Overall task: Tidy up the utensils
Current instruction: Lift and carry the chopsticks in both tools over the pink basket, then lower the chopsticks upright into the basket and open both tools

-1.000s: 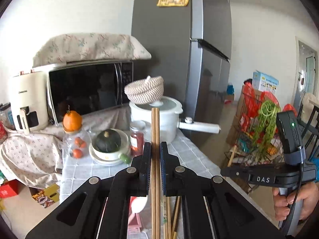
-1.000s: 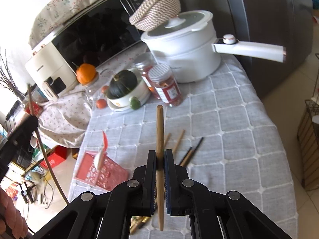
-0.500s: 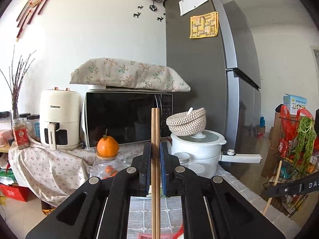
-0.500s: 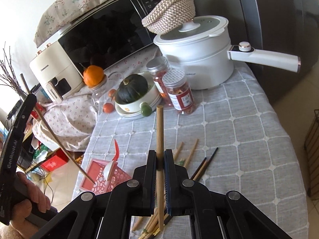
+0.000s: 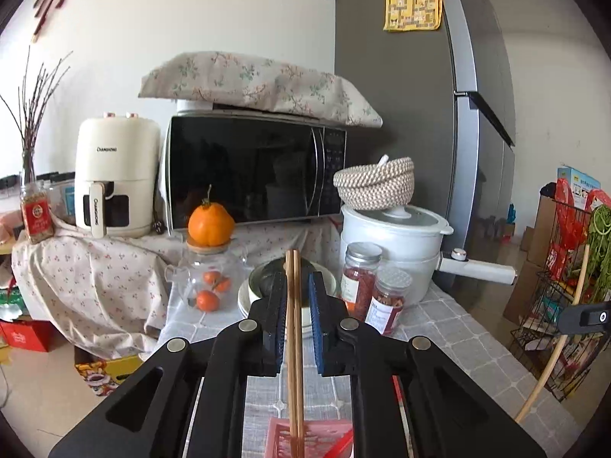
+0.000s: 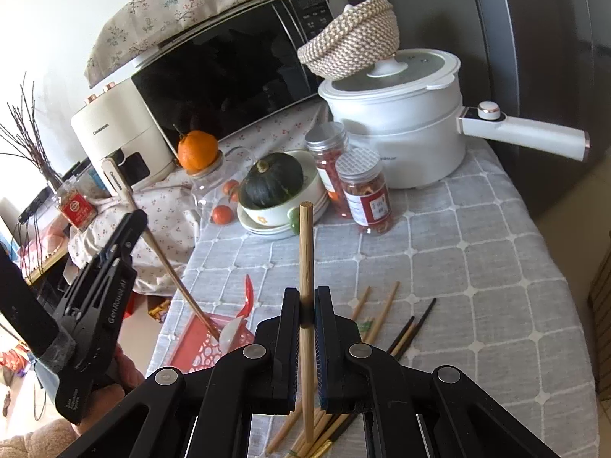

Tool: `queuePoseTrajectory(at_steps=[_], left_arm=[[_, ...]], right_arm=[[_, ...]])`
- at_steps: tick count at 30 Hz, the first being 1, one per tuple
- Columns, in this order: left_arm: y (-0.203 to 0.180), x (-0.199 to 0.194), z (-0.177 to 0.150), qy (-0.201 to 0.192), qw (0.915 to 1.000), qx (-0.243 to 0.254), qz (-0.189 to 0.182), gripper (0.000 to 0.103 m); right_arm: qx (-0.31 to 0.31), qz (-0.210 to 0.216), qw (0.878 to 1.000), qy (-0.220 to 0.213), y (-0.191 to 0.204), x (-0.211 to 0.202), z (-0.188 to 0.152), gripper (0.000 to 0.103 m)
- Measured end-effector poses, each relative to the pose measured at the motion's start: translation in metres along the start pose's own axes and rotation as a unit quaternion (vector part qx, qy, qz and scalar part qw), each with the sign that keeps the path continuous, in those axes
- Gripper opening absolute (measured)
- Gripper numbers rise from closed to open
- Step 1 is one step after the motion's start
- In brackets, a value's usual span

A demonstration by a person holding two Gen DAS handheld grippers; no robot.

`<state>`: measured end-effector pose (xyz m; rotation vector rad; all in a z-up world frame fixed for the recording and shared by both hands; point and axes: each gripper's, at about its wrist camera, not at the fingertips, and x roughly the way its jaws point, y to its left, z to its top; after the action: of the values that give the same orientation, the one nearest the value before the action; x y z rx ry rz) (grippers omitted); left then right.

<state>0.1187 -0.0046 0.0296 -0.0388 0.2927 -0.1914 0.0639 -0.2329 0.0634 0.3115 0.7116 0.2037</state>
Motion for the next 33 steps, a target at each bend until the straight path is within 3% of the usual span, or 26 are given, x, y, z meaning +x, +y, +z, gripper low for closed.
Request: queuePoseTrajectory(at_steps=[4,9,13,20,33], left_arm=[[0.002,-0.009,0.005,0.047,0.9989,-0.007,-0.001,0.042],[0.015,-0.028,0.016,0.114,0.9927,-0.039,0.008,0.055],[0.031,-0.041,0.014,0.182,0.9807,-0.063,0.03,0.071],[0.063,-0.04,-0.018,0.257,0.9598,-0.101,0.051,0.074],[0.08,-0.026,-0.034,0.299,0.9489,-0.086,0.055,0.074]], right_arm=[[0.0,0.013,1.0,-0.015,0.009,-0.01,0.003,0.005],[0.001,0.038,0.998,-0.042,0.024,-0.024,0.007,0.005],[0.003,0.058,0.996,-0.072,0.038,-0.032,0.012,0.005],[0.0,0.08,0.989,-0.123,0.062,-0.02,0.014,0.005],[-0.043,0.045,0.992,-0.109,0.091,0.053,-0.01,0.006]])
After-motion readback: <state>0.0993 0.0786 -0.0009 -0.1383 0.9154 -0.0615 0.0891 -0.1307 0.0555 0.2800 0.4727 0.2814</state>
